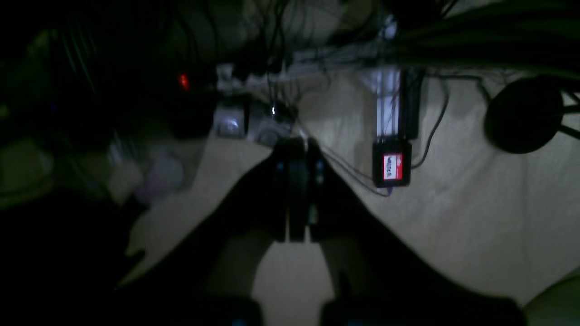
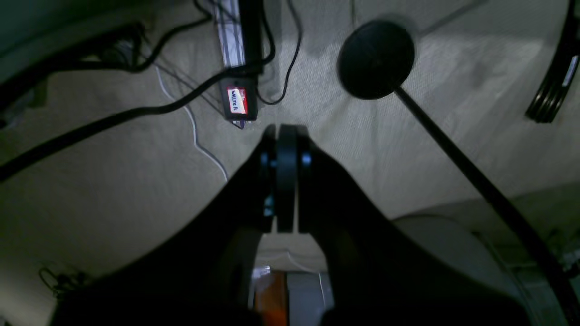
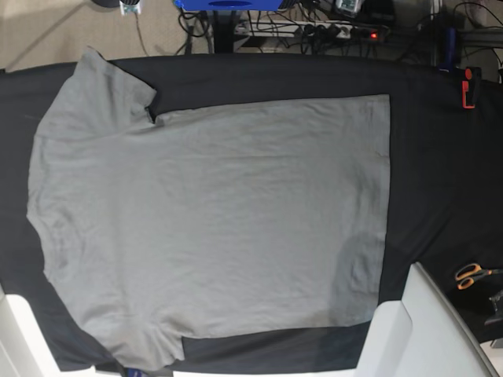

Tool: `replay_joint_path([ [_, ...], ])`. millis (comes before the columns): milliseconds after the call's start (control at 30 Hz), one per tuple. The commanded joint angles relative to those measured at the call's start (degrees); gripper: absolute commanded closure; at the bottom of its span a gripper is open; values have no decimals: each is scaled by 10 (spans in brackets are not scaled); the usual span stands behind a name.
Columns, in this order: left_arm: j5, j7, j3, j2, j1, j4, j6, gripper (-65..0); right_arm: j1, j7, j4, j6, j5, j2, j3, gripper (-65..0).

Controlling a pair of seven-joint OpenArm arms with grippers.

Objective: Fold the T-shirt properly
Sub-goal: 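Move both grippers toward the shirt edge nearest the arms, then lower both grippers and pinch the two corners of the shirt edge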

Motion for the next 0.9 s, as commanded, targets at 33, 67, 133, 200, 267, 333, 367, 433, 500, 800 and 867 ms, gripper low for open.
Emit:
replay_joint_path([
  [33,-1,-6,-31,-7,44,69,4,0,-35,-19,76,0,2,1,23,0],
  [67,0,-5,-49,-7,62,112,4,0,-45,-33,113,0,2,0,41,0],
  [133,0,-4,-84,-7,99,198,3,0,-65,-56,189,0,2,-2,68,0],
  [200,0,8,-116,-7,128,280,3,0,-84,-64,260,1,2,-2,92,0],
  [267,0,65,-142,-7,135,355,3,0,-91,-62,322,2,3,0,106,0],
  [333,-1,130,-160,-7,128,416,3,0,-86,-61,360,5,3,1,116,0],
  [367,-4,163,-168,-6,119,444,3,0,-70,-61,376,20,4,1,122,-2],
  [433,-35,217,-177,-7,102,492,1,0,-39,-61,388,89,27,-3,145,-3],
  [500,-78,248,-180,-18,90,520,-19,-25,-6,-64,387,181,99,-3,177,-9],
  [800,-199,268,-192,-59,52,526,-93,-36,119,-219,315,404,397,1,396,-498],
  [867,-202,268,-215,-49,46,523,-94,-35,154,-246,271,404,406,1,440,-564],
])
